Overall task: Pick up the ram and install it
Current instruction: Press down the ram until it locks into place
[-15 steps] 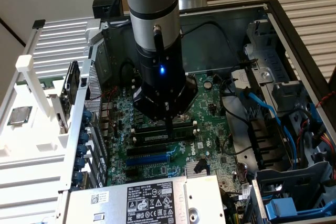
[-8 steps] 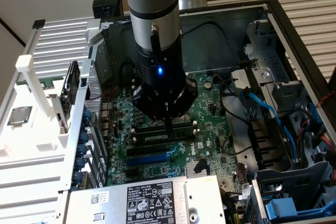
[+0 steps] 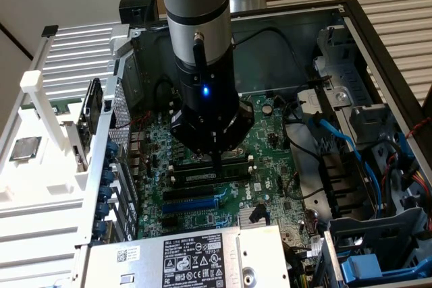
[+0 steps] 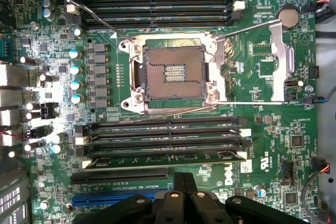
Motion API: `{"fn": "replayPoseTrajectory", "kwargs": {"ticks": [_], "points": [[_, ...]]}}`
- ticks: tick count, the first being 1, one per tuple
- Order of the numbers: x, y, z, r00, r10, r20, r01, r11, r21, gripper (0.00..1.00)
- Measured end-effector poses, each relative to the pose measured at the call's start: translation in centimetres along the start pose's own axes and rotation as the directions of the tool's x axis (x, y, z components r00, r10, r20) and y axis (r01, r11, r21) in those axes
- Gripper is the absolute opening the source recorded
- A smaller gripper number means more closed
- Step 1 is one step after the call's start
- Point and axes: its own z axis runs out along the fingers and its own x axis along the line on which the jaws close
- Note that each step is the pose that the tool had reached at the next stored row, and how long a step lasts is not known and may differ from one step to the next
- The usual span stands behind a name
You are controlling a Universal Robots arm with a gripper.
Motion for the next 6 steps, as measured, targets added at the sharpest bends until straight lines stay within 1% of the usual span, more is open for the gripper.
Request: {"fn": "replayPoseTrajectory", "kwargs": {"ticks": [6], "points": [[0.00,-0.01,0.00,1.0000,0.001,0.0000,-0.001,1.0000,-0.0002,0.10]]}}
